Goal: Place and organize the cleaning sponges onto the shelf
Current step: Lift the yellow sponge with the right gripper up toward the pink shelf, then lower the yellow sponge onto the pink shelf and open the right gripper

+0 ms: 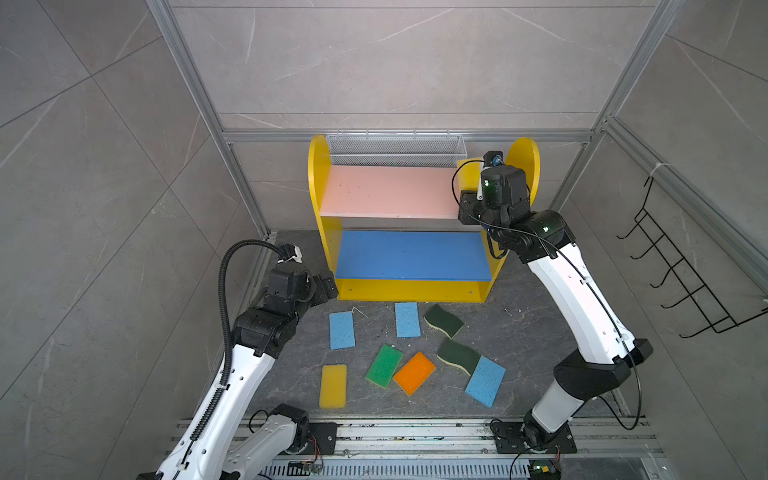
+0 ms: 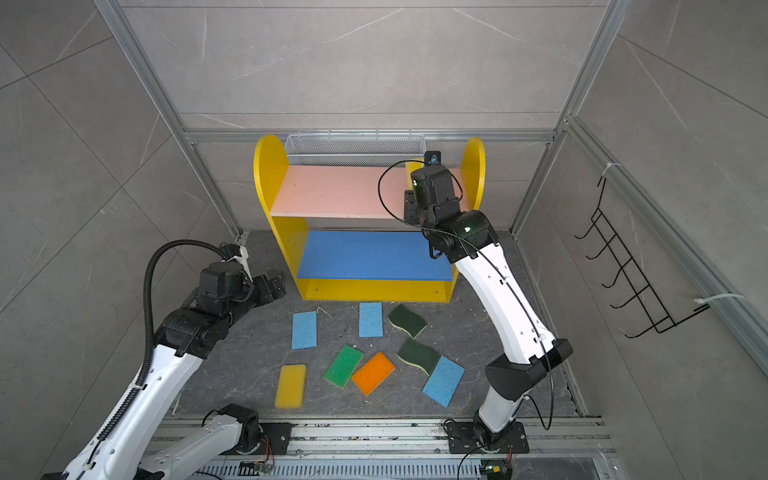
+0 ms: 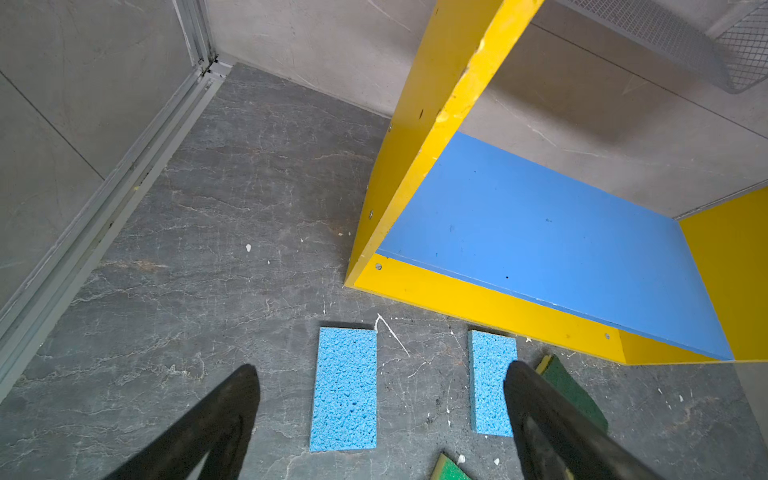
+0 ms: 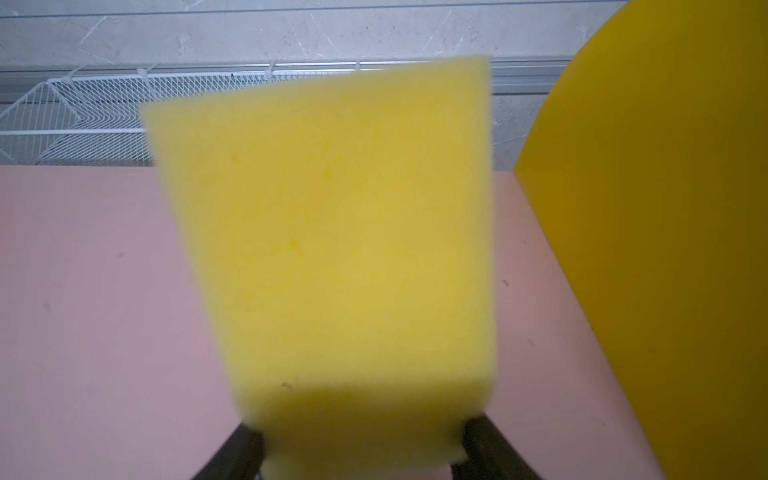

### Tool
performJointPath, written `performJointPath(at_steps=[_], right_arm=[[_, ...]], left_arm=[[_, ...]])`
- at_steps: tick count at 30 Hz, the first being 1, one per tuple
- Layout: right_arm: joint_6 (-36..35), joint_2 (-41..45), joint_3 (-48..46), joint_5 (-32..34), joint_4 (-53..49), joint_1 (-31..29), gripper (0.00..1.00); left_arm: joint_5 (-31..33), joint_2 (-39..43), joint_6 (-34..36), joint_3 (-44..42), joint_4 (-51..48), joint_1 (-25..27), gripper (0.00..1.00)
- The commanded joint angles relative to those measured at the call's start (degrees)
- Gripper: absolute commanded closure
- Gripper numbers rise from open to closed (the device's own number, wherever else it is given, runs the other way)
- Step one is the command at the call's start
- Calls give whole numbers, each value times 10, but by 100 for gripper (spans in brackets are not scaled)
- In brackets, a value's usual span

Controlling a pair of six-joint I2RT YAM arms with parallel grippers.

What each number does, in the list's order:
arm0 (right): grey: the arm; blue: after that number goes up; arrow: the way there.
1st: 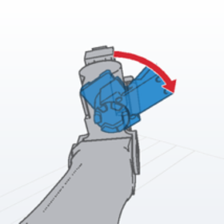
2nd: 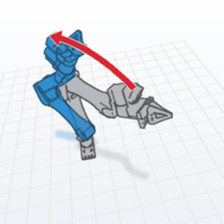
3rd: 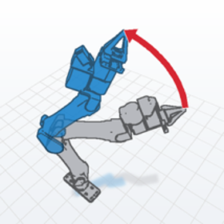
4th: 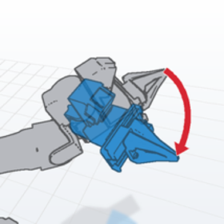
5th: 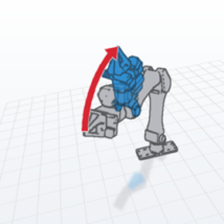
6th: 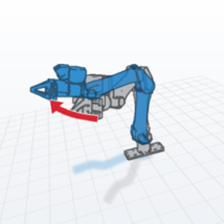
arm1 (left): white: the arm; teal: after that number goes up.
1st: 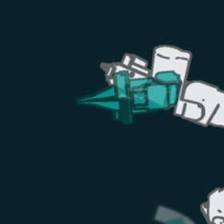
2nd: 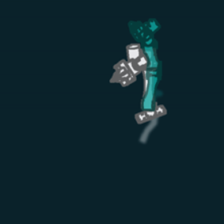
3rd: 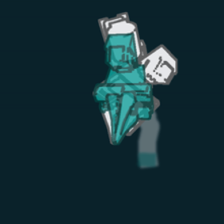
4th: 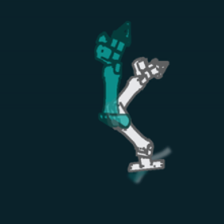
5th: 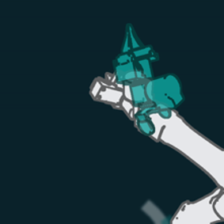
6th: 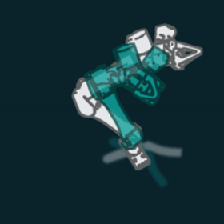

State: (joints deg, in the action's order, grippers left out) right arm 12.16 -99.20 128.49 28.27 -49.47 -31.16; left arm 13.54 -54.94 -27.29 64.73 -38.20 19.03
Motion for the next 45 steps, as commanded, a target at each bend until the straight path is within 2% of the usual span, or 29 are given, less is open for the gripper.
performJointPath(at_steps=[1, 17, 21, 30, 43, 45], right_arm=[[2, -28, 44, -10, -29, 14, 38], [23, -57, 58, -18, -63, 50, 33], [27, -63, 62, -22, -71, 55, 27], [26, -80, 82, -41, -93, 58, 21], [16, -76, 85, -30, -97, 59, 23], [11, -82, 95, -29, -101, 58, 18]], left_arm=[[18, -8, 25, 9, 4, 1, 6], [18, -33, 37, -12, 27, 1, 5], [19, -33, 33, -19, 26, 1, 6], [31, -30, 26, -23, 22, 0, 4], [37, -24, 23, -27, 16, 1, 3], [41, -22, 22, -26, 11, 1, 3]])
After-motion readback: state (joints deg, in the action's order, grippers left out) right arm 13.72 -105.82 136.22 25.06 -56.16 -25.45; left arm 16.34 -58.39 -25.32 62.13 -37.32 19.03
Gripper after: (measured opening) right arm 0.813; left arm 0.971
